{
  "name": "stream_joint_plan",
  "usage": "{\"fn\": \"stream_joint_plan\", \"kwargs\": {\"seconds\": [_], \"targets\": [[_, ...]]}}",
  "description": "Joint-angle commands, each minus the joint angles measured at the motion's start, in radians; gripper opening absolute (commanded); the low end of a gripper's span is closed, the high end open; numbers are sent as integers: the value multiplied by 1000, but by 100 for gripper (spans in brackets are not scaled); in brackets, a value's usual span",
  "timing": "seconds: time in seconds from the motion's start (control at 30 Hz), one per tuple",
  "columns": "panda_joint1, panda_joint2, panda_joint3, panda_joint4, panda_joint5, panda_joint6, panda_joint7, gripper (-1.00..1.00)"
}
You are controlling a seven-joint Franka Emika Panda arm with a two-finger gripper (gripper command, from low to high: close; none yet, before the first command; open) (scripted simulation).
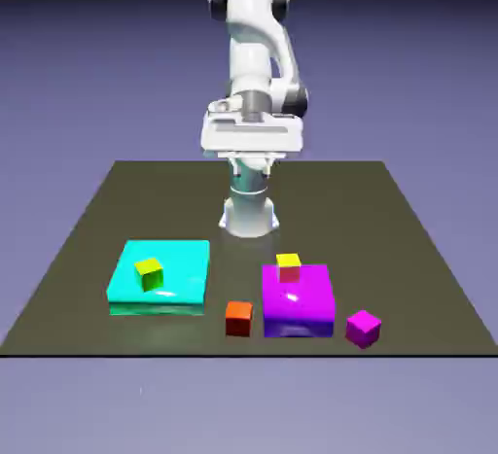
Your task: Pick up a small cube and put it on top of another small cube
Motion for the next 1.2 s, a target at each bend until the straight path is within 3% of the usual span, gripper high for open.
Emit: {"fn": "stream_joint_plan", "kwargs": {"seconds": [0.0,1.17], "targets": [[-23,-9,36,12,-4,-10,36,0],[-829,-324,1305,444,-150,-369,1302,0]]}}
